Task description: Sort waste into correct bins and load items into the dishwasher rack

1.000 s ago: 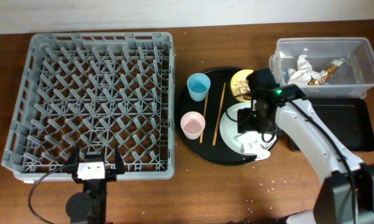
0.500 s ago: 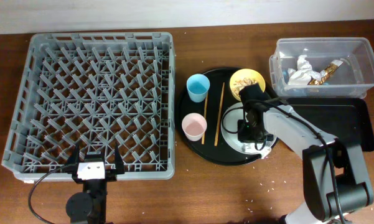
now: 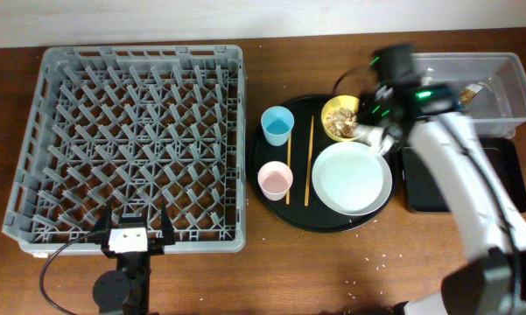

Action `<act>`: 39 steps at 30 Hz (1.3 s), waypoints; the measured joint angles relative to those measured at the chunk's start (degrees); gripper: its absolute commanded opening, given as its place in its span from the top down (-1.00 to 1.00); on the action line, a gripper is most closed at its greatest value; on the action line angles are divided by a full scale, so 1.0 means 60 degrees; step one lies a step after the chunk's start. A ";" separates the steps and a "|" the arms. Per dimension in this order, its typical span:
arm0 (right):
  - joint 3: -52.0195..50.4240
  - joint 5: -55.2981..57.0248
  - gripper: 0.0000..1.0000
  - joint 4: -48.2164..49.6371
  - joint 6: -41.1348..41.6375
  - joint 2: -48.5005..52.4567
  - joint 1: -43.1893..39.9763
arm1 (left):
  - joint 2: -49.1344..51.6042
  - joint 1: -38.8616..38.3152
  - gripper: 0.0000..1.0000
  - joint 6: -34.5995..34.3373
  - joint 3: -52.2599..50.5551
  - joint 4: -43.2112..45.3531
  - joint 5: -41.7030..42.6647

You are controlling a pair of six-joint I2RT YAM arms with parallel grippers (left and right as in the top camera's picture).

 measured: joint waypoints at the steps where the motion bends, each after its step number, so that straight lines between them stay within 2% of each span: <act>1: 0.0306 0.0168 0.92 0.0328 -0.0007 -0.0157 -0.0302 | 0.0000 0.0000 -0.99 -0.0004 0.0000 0.0000 0.0000; 4: 0.0692 0.0729 0.92 0.1872 -0.0004 -0.0419 -0.1559 | 0.0000 0.0000 -0.99 -0.0004 0.0000 0.0000 0.0000; 8: 0.0692 0.1027 0.92 0.3111 -0.0007 0.0441 -0.2739 | 0.0000 0.0000 -0.99 -0.0004 0.0000 0.0000 0.0000; 10: 0.0681 0.1060 0.45 0.3530 -0.0004 0.0980 -0.2962 | 0.0000 0.0000 -0.99 -0.0004 0.0000 0.0000 0.0000; 11: 0.0678 0.1071 -0.15 0.3792 0.0040 0.1308 -0.3024 | 0.0000 0.0000 -0.99 -0.0004 0.0000 0.0000 0.0000; 12: 0.0674 0.1067 -0.42 0.4069 -0.0022 0.1730 -0.3056 | 0.0000 0.0000 -0.99 -0.0004 0.0000 0.0000 0.0000; 13: 0.0670 0.1071 -0.65 0.4207 -0.0007 0.2029 -0.3064 | 0.0000 0.0000 -0.99 -0.0004 0.0000 0.0000 0.0000; 15: 0.0608 0.1056 -0.90 0.4299 -0.0011 0.2473 -0.3064 | 0.0000 0.0000 -0.99 -0.0004 0.0000 0.0000 0.0000; 16: 0.0550 0.0980 -0.97 0.4277 -0.0058 0.2612 -0.3064 | 0.0000 0.0000 -0.99 -0.0004 0.0000 0.0000 0.0000; 20: 0.0597 -0.0117 -0.97 0.3887 -0.0463 0.2514 -0.3024 | 0.0000 0.0000 -0.99 -0.0004 0.0000 0.0000 0.0000; 25: 0.0933 -0.2073 -0.99 0.1774 -0.0586 0.1126 -0.2448 | 0.0000 0.0000 -0.99 -0.0004 0.0000 0.0000 0.0000; 26: 0.1093 -0.2681 -1.00 0.0874 -0.0535 0.0492 -0.1851 | 0.0000 0.0000 -0.99 -0.0004 0.0000 0.0000 0.0000; 29: 0.1275 -0.3275 -0.99 -0.0233 -0.0393 0.0047 -0.0674 | 0.0000 0.0000 -0.99 0.0000 0.0000 0.0000 0.0000; 35: 0.0648 -0.3512 -0.99 -0.0871 0.0233 0.1045 0.1894 | 0.0000 0.0000 -0.99 -0.0004 0.0000 0.0000 0.0000; 36: 0.0408 -0.3410 -0.90 -0.0911 0.0506 0.1293 0.2186 | 0.0000 0.0000 -0.99 -0.0004 0.0000 0.0000 -0.0004; 39: -0.0204 -0.3264 -0.29 -0.0670 0.1209 0.1690 0.2659 | 0.0000 0.0000 -0.99 0.0000 0.0000 0.0000 0.0000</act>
